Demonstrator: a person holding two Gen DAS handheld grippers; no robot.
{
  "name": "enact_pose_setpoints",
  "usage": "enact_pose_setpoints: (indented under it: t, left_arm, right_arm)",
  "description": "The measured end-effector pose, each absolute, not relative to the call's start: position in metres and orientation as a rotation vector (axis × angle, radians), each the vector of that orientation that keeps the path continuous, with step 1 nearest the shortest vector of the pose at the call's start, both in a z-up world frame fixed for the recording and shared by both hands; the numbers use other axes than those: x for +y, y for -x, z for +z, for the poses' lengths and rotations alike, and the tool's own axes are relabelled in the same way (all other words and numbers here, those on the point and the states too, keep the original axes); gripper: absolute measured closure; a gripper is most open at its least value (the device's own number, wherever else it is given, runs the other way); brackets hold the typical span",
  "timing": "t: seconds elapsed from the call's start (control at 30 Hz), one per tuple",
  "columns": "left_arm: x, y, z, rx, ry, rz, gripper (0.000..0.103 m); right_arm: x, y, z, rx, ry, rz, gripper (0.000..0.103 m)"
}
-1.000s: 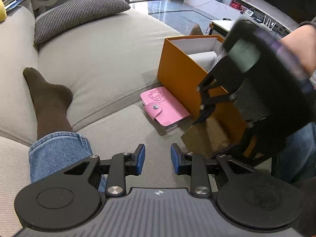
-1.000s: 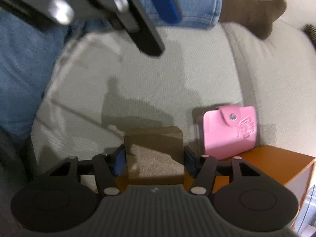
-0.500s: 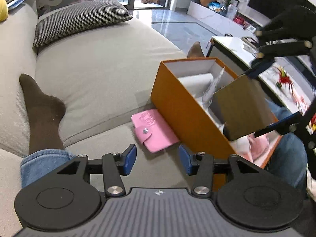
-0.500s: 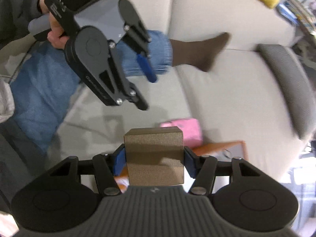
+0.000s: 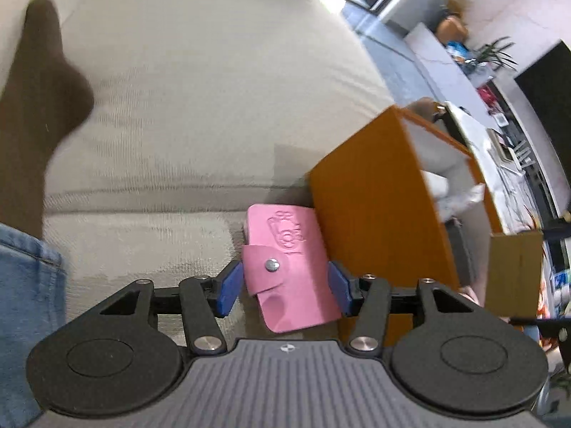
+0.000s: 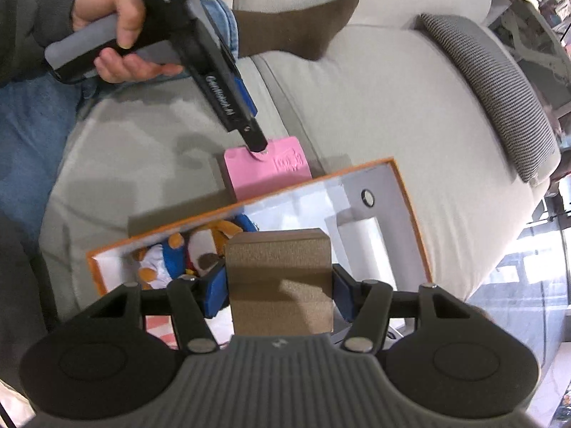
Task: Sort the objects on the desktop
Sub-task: 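Lift the brown cube over the orange box with the right gripper while the left grasps the pink wallet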
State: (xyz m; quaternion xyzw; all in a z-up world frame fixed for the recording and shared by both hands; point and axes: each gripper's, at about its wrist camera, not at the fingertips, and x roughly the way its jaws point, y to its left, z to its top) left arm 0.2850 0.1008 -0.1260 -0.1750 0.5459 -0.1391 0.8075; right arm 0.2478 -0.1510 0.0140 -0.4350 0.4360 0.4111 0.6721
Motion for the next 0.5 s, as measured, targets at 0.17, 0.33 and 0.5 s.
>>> enact_pose_setpoints:
  t: [0.17,0.33,0.5]
  left_arm:
    - [0.104,-0.292,-0.153,1.233,0.423,-0.261,0.039]
    - [0.1,-0.295,-0.157,1.223,0.419,-0.278,0.033]
    - [0.091,-0.294,-0.158,1.219,0.354,-0.292,0.033]
  right_arm:
    - [-0.161,-0.262,-0.005,1.01,0.952,0.941,0.042]
    - [-0.168,-0.275,-0.022,1.039,0.934,0.948,0.042]
    - [-0.17,-0.285,-0.035,1.053,0.928,0.96,0.042]
